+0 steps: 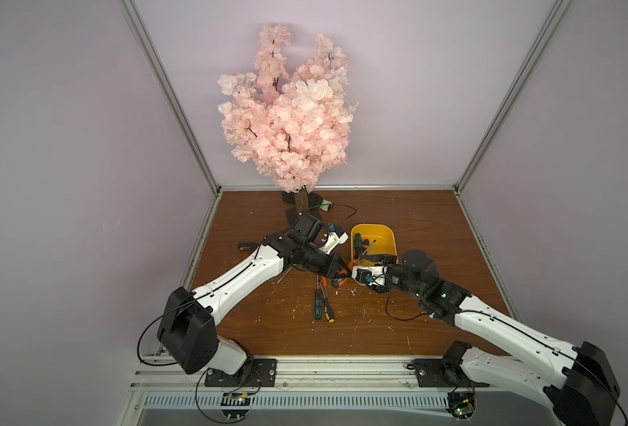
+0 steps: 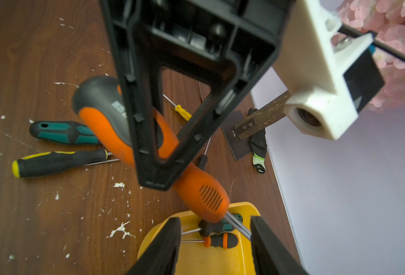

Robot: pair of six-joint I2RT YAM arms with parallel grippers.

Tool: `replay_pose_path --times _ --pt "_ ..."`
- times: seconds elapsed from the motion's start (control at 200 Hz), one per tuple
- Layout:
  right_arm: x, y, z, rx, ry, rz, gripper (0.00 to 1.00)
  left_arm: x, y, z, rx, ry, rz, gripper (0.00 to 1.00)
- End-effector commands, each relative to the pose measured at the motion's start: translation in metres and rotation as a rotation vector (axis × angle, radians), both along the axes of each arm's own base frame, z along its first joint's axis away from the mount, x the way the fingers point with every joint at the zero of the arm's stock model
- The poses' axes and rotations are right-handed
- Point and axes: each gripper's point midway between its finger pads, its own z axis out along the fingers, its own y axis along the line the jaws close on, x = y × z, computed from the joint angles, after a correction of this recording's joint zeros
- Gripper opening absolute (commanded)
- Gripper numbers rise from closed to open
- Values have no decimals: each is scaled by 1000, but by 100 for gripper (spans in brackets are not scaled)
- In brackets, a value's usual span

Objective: Put the screwdriver on the desktop into the storage box
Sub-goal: Pick up the screwdriver from the center of the board.

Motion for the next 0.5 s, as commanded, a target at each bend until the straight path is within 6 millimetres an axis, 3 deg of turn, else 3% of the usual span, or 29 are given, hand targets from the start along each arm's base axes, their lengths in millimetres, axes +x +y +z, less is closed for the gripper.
replay_pose_path --times 0.0,0.285,0.495 --pt "6 7 25 15 -75 11 53 -4 0 17 -50 -12 -30 6" --pt "11 13 29 5 -98 22 50 -13 -5 21 -68 -6 -60 6" --pt "4 14 30 7 -82 45 29 -8 -3 19 -48 -25 -37 8"
